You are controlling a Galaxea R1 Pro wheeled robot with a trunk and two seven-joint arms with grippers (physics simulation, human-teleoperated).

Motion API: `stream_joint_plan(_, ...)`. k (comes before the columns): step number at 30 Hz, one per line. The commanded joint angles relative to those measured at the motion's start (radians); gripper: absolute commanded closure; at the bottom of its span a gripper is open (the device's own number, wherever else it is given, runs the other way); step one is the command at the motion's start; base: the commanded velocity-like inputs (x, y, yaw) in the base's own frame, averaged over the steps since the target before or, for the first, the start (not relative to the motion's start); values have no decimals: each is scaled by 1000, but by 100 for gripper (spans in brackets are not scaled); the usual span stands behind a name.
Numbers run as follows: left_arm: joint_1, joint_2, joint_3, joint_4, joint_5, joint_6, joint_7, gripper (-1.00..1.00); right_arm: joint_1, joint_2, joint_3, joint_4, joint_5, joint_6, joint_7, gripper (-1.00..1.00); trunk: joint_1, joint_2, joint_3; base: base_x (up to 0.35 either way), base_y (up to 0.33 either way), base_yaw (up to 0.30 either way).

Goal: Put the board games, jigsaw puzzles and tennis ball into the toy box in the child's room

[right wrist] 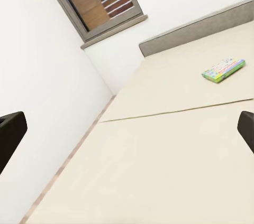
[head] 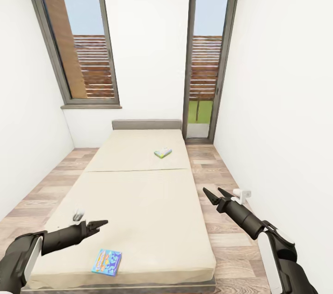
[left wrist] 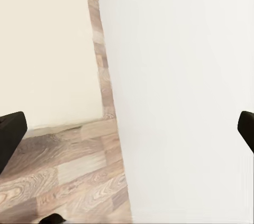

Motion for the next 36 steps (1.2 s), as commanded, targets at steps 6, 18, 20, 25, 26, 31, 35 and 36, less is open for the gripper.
stream_joint_plan(6, -4, 4, 2, 199, 2, 3, -1, -100, -1, 7, -2, -5, -9, 10, 3, -100, 12, -23, -11, 0, 0, 0)
stream_joint_plan(18, -5, 3, 13, 371, 0, -71, 63, -100, -1, 0, -15, -10, -22, 57, 3, -100, 12, -23, -11, -16, 0, 0)
stream_joint_plan(20, -5, 3, 19, 390, 1, -85, 71, -100, -1, 1, -14, -12, -22, 58, 3, -100, 12, -23, -11, -22, 0, 0)
stream_joint_plan(25, -5, 4, 24, 401, 1, -95, 76, -100, -1, 5, -9, -12, -18, 59, 3, -100, 31, -58, -27, -5, 0, 0)
stream_joint_plan(26, -5, 3, 24, 402, 1, -96, 76, -100, -1, 6, -7, -12, -17, 59, 3, -100, 35, -65, -30, -1, 0, 0)
stream_joint_plan(31, -5, 3, 25, 403, 1, -97, 78, -100, -1, 7, -3, -14, -16, 60, 3, -100, 54, -100, -46, 0, 0, 0)
stream_joint_plan(35, -5, 2, 25, 404, 1, -113, 97, -100, -1, 8, -5, -22, -21, 96, 3, -100, 69, -128, -58, 0, 0, 0)
stream_joint_plan(36, -5, 2, 25, 404, 1, -118, 103, -100, -1, 9, -5, -26, -21, 110, 3, -100, 73, -135, -61, 0, 0, 0)
